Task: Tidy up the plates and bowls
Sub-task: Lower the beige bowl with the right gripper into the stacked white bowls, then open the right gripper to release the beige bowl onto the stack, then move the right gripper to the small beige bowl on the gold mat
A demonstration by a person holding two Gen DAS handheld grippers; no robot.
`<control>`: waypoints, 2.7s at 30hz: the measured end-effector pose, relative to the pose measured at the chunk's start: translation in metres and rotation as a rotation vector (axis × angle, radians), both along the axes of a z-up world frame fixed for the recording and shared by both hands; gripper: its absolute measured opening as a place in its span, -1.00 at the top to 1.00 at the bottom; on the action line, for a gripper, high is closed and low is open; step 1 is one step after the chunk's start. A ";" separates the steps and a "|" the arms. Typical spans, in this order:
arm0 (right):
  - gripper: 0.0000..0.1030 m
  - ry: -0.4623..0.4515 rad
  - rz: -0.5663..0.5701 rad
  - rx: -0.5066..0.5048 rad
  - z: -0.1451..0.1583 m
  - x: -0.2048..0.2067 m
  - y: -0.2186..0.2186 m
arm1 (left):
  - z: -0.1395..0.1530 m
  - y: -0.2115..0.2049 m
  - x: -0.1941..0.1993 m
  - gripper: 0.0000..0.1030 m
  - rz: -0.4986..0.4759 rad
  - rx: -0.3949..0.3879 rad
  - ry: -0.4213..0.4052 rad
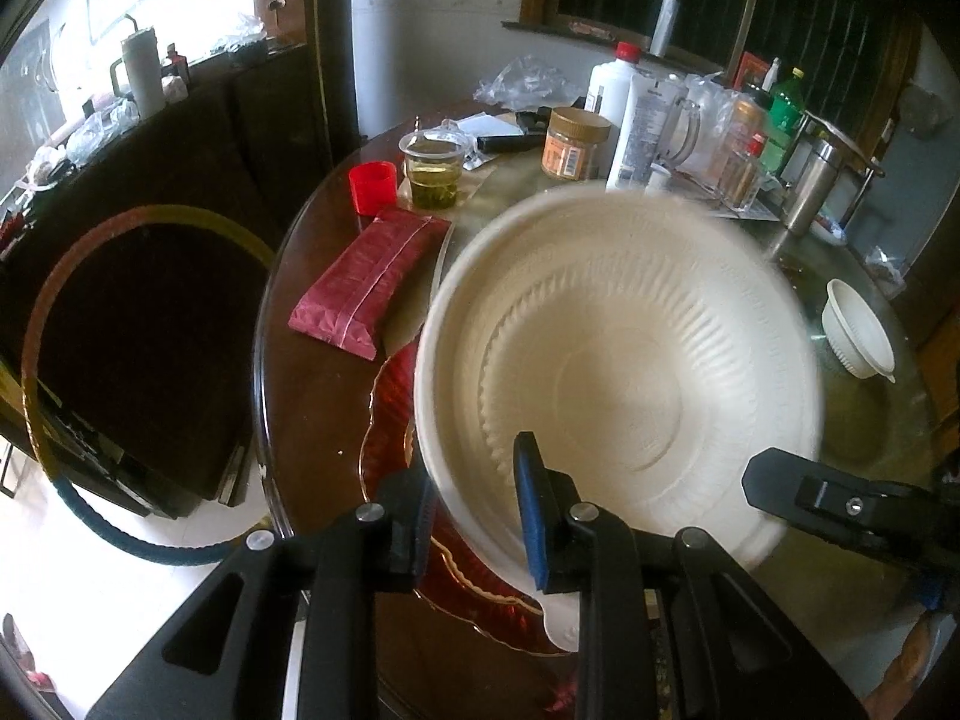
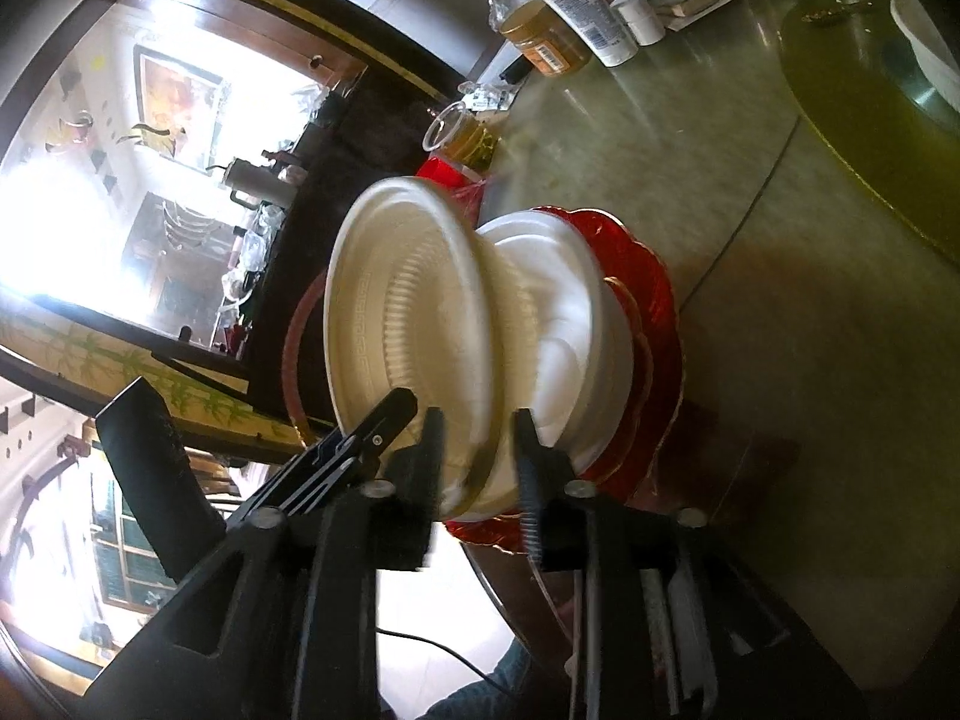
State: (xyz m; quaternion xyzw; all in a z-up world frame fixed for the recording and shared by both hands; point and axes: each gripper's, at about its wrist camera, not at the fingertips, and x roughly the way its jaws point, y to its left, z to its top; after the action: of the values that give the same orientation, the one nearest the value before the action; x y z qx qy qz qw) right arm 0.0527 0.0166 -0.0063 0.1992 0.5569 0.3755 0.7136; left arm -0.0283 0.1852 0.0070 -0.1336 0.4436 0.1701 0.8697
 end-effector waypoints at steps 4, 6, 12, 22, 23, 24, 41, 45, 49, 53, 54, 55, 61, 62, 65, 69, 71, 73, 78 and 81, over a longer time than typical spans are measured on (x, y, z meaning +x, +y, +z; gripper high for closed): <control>0.05 -0.027 0.024 -0.044 0.007 -0.004 0.008 | 0.000 0.000 0.001 0.50 -0.001 0.004 0.002; 0.05 -0.041 0.026 -0.053 0.010 -0.006 0.009 | 0.001 0.000 0.000 0.50 0.001 0.004 -0.003; 0.05 -0.053 0.022 -0.064 0.014 -0.008 0.010 | 0.002 0.001 -0.001 0.11 0.004 0.001 -0.008; -0.62 -0.122 0.008 -0.087 0.025 -0.012 0.009 | 0.013 0.001 -0.008 -0.53 0.029 0.051 -0.053; -0.64 -0.127 0.009 -0.093 0.025 -0.013 0.009 | 0.014 0.001 -0.009 -0.53 0.030 0.058 -0.057; -0.64 -0.130 0.009 -0.096 0.026 -0.013 0.009 | 0.014 0.000 -0.009 -0.53 0.031 0.061 -0.056; -1.00 -0.252 0.000 -0.154 0.037 -0.022 0.000 | 0.046 -0.005 -0.030 -0.56 0.096 0.119 -0.242; -1.00 -0.323 -0.005 -0.167 0.043 -0.025 -0.009 | 0.060 -0.020 -0.031 -0.62 0.078 0.141 -0.309; -1.00 -0.358 -0.047 -0.171 0.047 -0.023 -0.030 | 0.068 -0.040 -0.024 -0.63 0.038 0.135 -0.338; -1.00 -0.367 -0.112 -0.192 0.046 -0.019 -0.060 | 0.068 -0.068 -0.007 -0.63 -0.033 0.108 -0.335; -1.00 -0.368 -0.132 -0.201 0.045 -0.018 -0.070 | 0.068 -0.077 -0.002 -0.63 -0.055 0.101 -0.338; -1.00 -0.366 -0.153 -0.212 0.044 -0.015 -0.079 | 0.066 -0.082 0.001 -0.63 -0.069 0.097 -0.340; -1.00 -0.283 -0.294 -0.242 0.025 0.000 -0.149 | 0.049 -0.132 0.041 -0.64 -0.197 0.026 -0.261; -1.00 -0.266 -0.319 -0.244 0.022 0.002 -0.161 | 0.045 -0.142 0.049 -0.64 -0.221 0.013 -0.251; -1.00 -0.217 -0.386 -0.249 0.012 0.008 -0.197 | 0.035 -0.168 0.069 -0.63 -0.257 0.016 -0.225; -1.00 -0.178 -0.443 -0.280 0.001 0.018 -0.232 | 0.020 -0.195 0.100 -0.63 -0.290 0.027 -0.172; -1.00 -0.166 -0.470 -0.296 -0.004 0.022 -0.246 | 0.013 -0.205 0.111 -0.63 -0.295 0.041 -0.150; -1.00 -0.153 -0.500 -0.313 -0.008 0.029 -0.261 | 0.007 -0.215 0.122 -0.63 -0.308 0.061 -0.132; -1.00 -0.119 -0.574 -0.299 -0.011 0.043 -0.296 | -0.003 -0.234 0.146 -0.63 -0.325 0.093 -0.107; -1.00 -0.096 -0.594 -0.284 -0.011 0.051 -0.308 | -0.008 -0.240 0.157 -0.63 -0.333 0.089 -0.093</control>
State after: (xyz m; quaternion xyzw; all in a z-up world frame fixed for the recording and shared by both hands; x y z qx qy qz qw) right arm 0.1034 -0.2916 -0.0173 0.2335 0.4871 0.0784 0.8379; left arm 0.1285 -0.0548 -0.0013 -0.0274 0.4108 0.0367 0.9106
